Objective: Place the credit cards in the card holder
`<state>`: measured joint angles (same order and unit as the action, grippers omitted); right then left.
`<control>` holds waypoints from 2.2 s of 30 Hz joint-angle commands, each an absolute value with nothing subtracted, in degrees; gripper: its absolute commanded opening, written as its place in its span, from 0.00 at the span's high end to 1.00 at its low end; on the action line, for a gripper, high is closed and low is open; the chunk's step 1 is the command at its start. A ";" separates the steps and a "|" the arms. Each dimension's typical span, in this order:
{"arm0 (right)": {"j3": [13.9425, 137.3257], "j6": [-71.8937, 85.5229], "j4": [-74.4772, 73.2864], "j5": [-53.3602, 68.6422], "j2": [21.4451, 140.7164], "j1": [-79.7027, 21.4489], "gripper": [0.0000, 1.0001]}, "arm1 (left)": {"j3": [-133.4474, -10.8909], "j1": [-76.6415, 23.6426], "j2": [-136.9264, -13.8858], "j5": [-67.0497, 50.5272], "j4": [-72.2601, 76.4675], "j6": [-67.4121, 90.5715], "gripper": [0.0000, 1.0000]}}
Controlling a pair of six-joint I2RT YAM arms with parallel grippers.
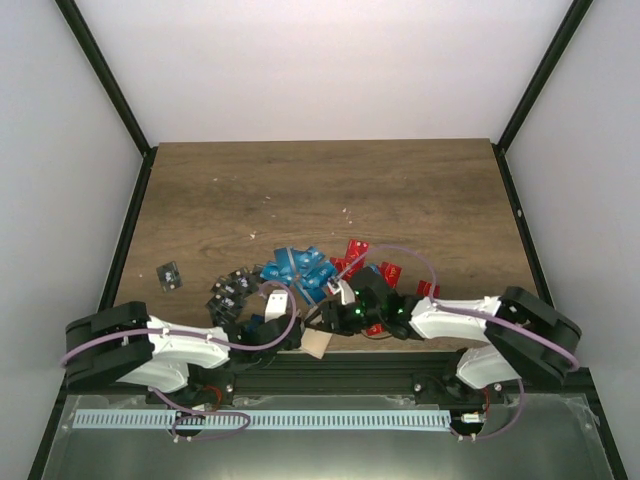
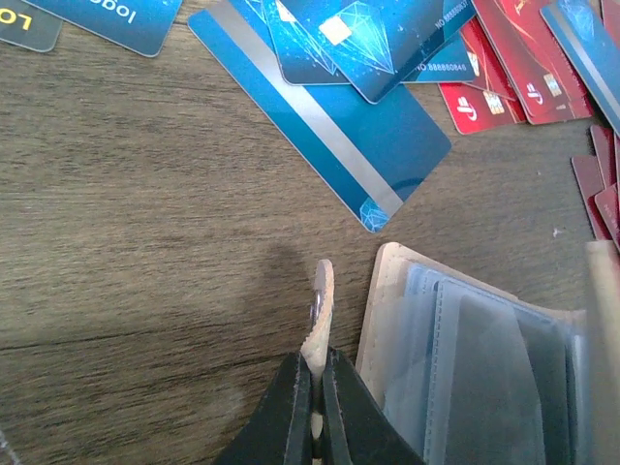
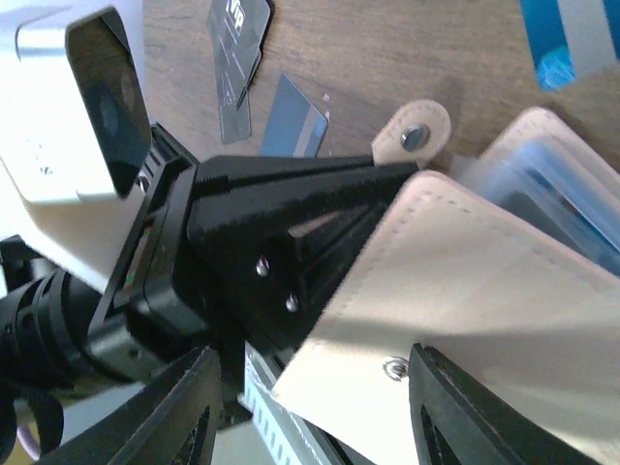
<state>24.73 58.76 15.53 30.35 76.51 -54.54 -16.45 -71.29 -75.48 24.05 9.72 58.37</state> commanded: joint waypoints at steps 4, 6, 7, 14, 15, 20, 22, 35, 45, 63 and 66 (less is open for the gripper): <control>30.25 56.41 19.90 30.87 83.70 -55.06 0.45 | -16.28 -70.16 -78.14 24.35 9.95 62.76 0.96; 30.86 55.97 20.32 30.85 85.66 -55.04 0.45 | -16.26 -69.42 -78.49 24.10 10.85 62.89 0.96; 31.08 55.84 20.61 30.88 86.61 -55.02 0.45 | -16.26 -69.03 -78.71 23.99 11.40 62.85 0.96; 31.22 54.35 22.12 30.95 91.74 -53.54 0.46 | -15.82 -66.01 -82.53 21.58 18.66 63.27 0.96; 31.12 54.06 22.06 30.94 92.08 -53.12 0.46 | -15.82 -65.79 -83.25 21.20 19.78 63.47 0.96; 31.00 52.70 21.29 30.64 93.24 -51.74 0.47 | -15.33 -65.48 -86.81 19.08 26.18 64.35 0.96; 30.94 52.44 21.09 30.35 93.74 -51.60 0.48 | -14.30 -65.48 -87.38 18.70 28.94 64.74 0.96; 32.68 48.35 14.08 24.50 93.29 -50.46 0.49 | -4.97 -66.36 -79.01 19.90 35.51 67.41 0.96; 34.51 47.42 17.74 26.53 97.44 -50.49 0.49 | -3.46 -68.43 -78.56 18.79 40.68 64.65 0.96; 33.07 39.65 20.62 32.91 97.55 -50.28 0.50 | -0.89 -68.12 -40.51 28.38 8.03 61.53 0.56; 32.95 39.40 21.58 34.15 97.72 -49.96 0.50 | -1.74 -66.17 -30.00 27.48 -0.41 59.06 0.55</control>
<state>34.04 41.87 23.42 33.06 96.23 -50.39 -0.64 -68.01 -39.31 23.99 15.84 60.51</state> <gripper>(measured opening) 0.497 0.441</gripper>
